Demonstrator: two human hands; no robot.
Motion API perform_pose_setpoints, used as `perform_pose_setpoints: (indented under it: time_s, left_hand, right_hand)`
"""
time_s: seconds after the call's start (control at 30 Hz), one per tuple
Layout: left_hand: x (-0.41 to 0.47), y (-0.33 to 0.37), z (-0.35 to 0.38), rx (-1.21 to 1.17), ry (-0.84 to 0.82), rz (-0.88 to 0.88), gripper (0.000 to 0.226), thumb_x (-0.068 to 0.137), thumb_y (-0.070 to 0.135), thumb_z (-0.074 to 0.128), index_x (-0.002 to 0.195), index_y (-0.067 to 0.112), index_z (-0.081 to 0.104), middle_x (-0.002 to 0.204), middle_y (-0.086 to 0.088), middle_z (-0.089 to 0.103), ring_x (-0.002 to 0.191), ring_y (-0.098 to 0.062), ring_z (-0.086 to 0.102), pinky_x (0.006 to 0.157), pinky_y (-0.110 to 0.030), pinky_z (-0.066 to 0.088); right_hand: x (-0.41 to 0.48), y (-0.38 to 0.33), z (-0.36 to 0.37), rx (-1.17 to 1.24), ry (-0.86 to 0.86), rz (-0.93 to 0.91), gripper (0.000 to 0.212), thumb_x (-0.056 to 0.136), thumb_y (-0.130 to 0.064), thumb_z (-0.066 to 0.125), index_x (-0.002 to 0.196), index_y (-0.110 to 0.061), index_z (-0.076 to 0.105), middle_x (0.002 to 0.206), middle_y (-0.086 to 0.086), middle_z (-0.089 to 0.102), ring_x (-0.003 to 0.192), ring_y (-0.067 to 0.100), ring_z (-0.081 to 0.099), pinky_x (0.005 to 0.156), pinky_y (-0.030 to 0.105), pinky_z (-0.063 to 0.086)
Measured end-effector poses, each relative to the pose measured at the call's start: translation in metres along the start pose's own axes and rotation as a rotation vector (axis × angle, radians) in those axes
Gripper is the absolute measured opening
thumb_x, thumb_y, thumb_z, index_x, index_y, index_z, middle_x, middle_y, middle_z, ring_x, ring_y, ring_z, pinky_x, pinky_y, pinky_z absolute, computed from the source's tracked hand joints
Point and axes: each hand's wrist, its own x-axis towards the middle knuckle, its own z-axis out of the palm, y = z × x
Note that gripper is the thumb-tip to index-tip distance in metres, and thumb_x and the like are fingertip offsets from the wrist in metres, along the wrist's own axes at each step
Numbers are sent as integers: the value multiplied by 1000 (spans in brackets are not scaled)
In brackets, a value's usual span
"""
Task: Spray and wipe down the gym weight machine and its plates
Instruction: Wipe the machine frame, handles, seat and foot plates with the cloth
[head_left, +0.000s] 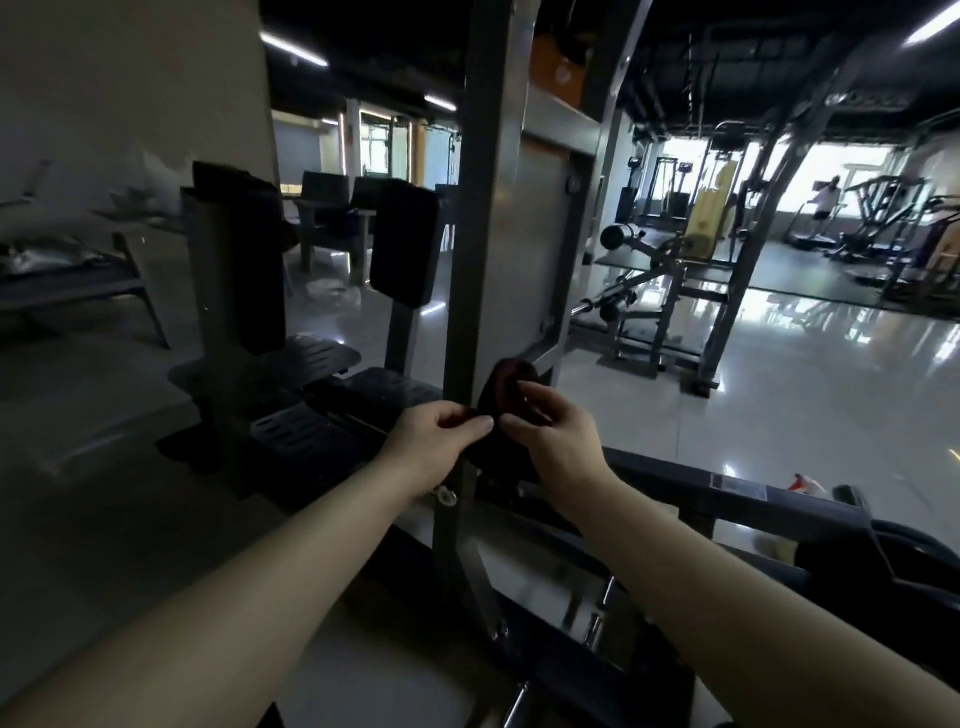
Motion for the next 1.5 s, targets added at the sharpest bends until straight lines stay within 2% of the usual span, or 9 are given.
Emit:
perform_pose_setpoints:
  time_s: [0.2,0.33,0.5,0.83,1.03,1.17,1.27,1.33,1.5]
  left_hand:
    - [-12,2,-14,42,62,27,5,92,23,72,88,24,71,82,6,74,82,-12,72,65,-20,49]
    - [2,-2,-28,56,66,9,4,95,24,67,95,23,63,91,1,68,84,-15,66,65,-25,46]
    - [33,-15,-32,130,-74,0,11,96,37,61,99,27,58,95,-1,69,86,-16,68,74,-37,55]
    - [106,15,-33,-94,15,118,28,88,31,74,109,36,56,106,10,66,87,3,67,58,-16,54]
    - [121,23,-39,-31,28,75,31,83,41,75,108,44,57,106,16,69,97,1,67,79,-27,58]
    - [119,45,-64,52,-43,15,35,80,40,79,108,46,59,107,18,67,100,1,65,80,-24,56]
    - [121,84,-88,110,-140,-75,43,81,35,82,110,50,55,110,21,63,104,0,62,86,-27,56]
    - [121,126,-104,139,-198,-129,48,82,32,83,115,48,53,113,18,60,103,-3,63,87,-31,57]
    - [118,241,-138,150,-238,-220,64,83,23,83,137,31,50,118,13,61,107,-7,62,98,-38,54]
  right_hand:
    - [-6,-2,2,315,19,203,73,80,7,77,145,-14,50,133,13,64,111,35,70,88,52,60]
    - [-3,-4,2,368,-132,371,43,89,9,63,130,-3,63,119,21,72,108,38,71,87,44,59]
    - [25,-4,1,214,-100,319,36,88,9,65,122,-5,67,109,18,76,103,36,73,95,49,58]
    - [105,-24,-20,118,-102,164,19,86,-14,73,95,-12,57,90,13,64,78,27,64,56,30,53]
    - [128,-30,-15,122,-101,220,26,74,-15,80,94,-13,63,99,15,70,91,34,68,75,42,58]
    - [130,-68,-4,35,-90,339,36,85,-11,78,120,-13,70,118,18,72,110,38,70,96,51,56]
    - [125,-123,2,-41,-102,408,34,88,-17,74,120,-9,70,117,20,72,109,40,69,100,59,52]
    - [118,-171,11,-46,-54,437,34,86,-23,76,116,-8,70,112,23,72,104,45,70,93,65,50]
    - [89,-297,39,70,53,568,36,97,-25,63,122,0,64,100,25,72,75,31,73,55,32,57]
